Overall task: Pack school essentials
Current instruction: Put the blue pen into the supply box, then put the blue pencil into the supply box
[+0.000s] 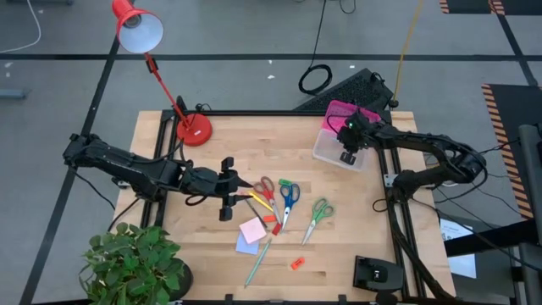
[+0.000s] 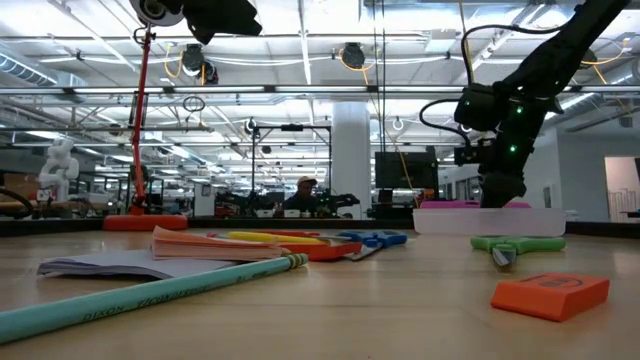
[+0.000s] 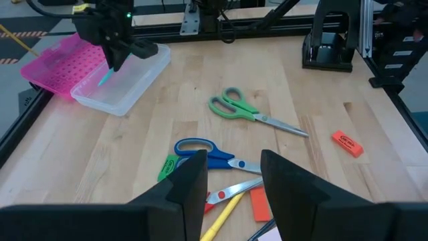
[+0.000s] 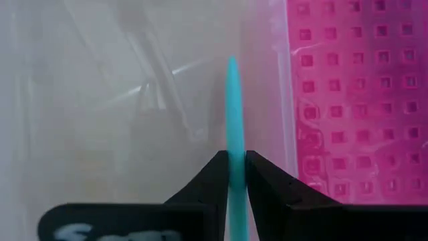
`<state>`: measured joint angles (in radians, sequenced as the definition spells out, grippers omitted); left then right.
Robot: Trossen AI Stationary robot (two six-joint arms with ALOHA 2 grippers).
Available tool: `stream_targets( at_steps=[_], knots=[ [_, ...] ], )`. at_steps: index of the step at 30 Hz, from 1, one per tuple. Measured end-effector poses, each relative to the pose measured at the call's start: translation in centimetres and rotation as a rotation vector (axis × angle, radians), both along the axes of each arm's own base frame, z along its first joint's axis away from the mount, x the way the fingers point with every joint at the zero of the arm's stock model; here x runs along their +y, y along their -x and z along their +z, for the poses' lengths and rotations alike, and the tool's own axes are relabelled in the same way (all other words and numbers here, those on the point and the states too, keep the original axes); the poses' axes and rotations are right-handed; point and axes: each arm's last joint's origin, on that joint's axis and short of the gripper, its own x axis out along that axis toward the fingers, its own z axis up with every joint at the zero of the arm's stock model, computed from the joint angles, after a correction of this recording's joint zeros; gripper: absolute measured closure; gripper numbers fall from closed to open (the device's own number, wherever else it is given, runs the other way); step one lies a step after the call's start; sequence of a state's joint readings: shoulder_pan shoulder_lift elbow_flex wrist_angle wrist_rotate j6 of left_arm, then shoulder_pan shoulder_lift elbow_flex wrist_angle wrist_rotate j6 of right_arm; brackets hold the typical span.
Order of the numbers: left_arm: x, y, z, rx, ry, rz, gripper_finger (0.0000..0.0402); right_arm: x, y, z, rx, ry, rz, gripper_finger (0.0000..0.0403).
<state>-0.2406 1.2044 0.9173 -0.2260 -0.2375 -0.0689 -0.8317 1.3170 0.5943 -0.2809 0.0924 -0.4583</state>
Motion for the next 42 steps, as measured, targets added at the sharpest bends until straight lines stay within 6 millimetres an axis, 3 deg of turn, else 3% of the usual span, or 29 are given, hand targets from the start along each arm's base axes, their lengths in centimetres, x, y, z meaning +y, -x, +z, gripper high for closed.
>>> stream_targets(
  at_steps=[10, 15, 22, 29, 36, 42],
  knots=[
    [0.0, 0.0, 0.0, 0.0, -0.002, -0.001, 0.0256, 0.1, 0.0, 0.2, 0.008, 0.021, -0.039, 0.029],
    [0.0, 0.0, 0.0, 0.001, -0.009, -0.005, 0.0256, 1.4, -0.8, 1.8, -0.104, 0.051, -0.061, 0.0272],
    [0.0, -0.2, 0.3, -0.034, 0.004, -0.001, 0.0256, 6.4, -2.1, 6.1, -0.364, 0.106, 0.062, 0.0265],
    [0.1, -0.2, 0.4, -0.049, -0.022, 0.057, 0.0256, 12.0, -3.1, 8.8, -0.627, 0.028, 0.24, 0.0265],
    [0.1, -0.1, 0.3, -0.046, 0.014, 0.091, 0.0256, 16.9, -4.4, 8.9, -0.684, -0.069, 0.47, 0.0265],
    [-0.2, 0.0, 0.2, -0.031, 0.021, 0.089, 0.0256, 19.3, -5.2, 7.8, -0.632, -0.125, 0.578, 0.0265]
  ],
)
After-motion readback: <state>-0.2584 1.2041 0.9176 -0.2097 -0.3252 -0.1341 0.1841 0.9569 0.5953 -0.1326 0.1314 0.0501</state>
